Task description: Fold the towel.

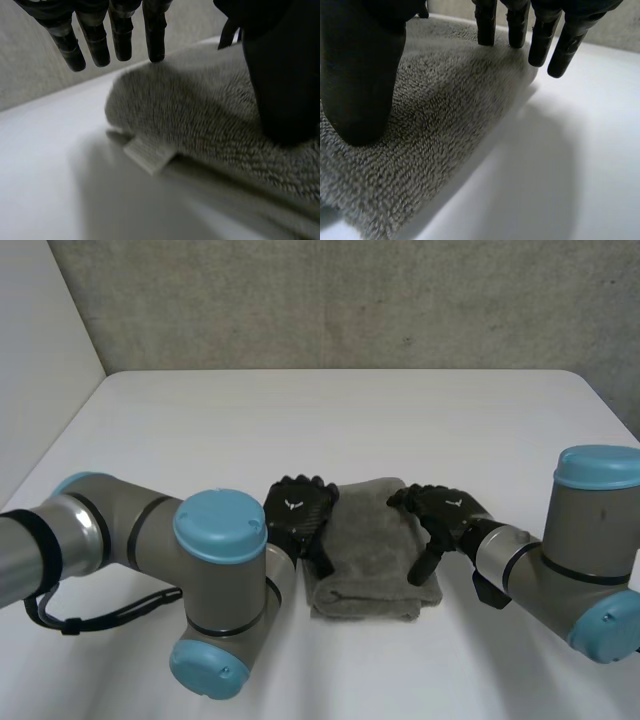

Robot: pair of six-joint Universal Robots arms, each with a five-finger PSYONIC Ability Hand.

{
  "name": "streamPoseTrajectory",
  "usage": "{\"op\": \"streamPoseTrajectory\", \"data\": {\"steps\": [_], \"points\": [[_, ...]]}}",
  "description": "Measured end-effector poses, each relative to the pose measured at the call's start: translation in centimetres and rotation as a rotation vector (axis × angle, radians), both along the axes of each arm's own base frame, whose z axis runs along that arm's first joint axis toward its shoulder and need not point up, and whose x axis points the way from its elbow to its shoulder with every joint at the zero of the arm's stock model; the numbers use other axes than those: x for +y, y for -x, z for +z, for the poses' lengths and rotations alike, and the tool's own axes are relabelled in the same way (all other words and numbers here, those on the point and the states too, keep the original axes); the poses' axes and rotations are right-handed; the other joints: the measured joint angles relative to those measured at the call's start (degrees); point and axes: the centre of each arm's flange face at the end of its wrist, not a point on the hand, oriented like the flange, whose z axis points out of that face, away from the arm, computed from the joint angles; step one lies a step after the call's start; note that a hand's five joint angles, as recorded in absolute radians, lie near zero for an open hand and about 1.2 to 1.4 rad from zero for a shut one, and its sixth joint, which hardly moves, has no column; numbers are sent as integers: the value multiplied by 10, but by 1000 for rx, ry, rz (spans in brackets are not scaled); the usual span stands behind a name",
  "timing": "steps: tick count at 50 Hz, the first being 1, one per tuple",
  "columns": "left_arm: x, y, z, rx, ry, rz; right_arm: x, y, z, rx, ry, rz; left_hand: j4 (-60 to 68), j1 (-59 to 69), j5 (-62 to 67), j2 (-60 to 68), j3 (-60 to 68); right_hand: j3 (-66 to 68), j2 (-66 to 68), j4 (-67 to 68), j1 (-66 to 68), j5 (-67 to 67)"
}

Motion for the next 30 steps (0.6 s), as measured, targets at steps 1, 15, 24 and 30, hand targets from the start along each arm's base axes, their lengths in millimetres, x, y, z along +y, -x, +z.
{"op": "streamPoseTrajectory", "data": {"steps": [1, 15, 24, 30], "points": [[0, -1, -5, -10, -9, 1, -1, -1, -3, 4, -4, 2, 0, 0, 0, 0, 0, 0, 0, 0, 0, 0], [-4, -5, -12, -28, -16, 14, -3, -4, -2, 18, 20, 20, 0, -5, -2, 0, 0, 0, -2, 0, -8, 0], [-11, -14, 44, 48, 78, 56, -4, -4, 56, -34, 169, 7, 0, -5, -3, -1, 0, 0, -2, 0, -8, 0], [-13, -32, 103, 132, 180, 99, -5, 0, 119, -98, 335, -30, 0, -5, -3, -1, 0, 0, -2, 0, -8, 0]]}}
